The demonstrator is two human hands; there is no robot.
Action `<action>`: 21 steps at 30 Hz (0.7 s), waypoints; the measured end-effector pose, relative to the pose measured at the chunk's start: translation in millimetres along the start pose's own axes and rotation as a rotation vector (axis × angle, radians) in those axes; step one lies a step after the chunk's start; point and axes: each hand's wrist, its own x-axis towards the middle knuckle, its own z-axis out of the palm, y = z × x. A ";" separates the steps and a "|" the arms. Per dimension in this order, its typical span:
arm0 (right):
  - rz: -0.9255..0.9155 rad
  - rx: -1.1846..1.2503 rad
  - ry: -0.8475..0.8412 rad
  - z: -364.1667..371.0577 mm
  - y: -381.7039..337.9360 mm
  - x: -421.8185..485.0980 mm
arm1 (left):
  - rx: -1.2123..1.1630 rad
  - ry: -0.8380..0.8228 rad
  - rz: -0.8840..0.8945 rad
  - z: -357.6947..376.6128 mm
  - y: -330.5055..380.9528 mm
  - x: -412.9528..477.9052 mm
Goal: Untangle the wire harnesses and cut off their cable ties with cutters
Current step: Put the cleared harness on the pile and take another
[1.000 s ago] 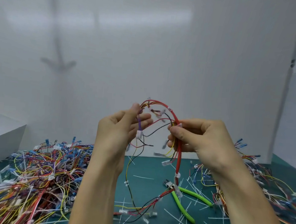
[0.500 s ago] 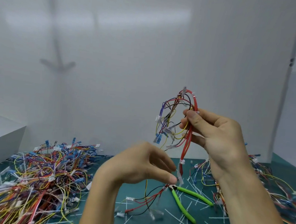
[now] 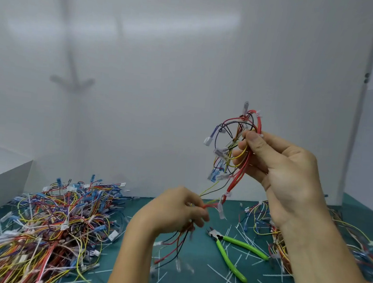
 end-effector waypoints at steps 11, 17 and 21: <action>0.040 0.041 0.036 -11.2 -2.4 5.6 | -0.707 0.159 0.106 -25.2 -7.5 -17.0; 0.043 0.070 0.019 -10.2 -2.0 5.7 | -0.935 0.168 0.190 -30.4 -6.5 -18.7; 0.047 0.065 0.015 -10.2 -1.5 5.6 | -0.978 0.146 0.230 -32.8 -7.7 -20.3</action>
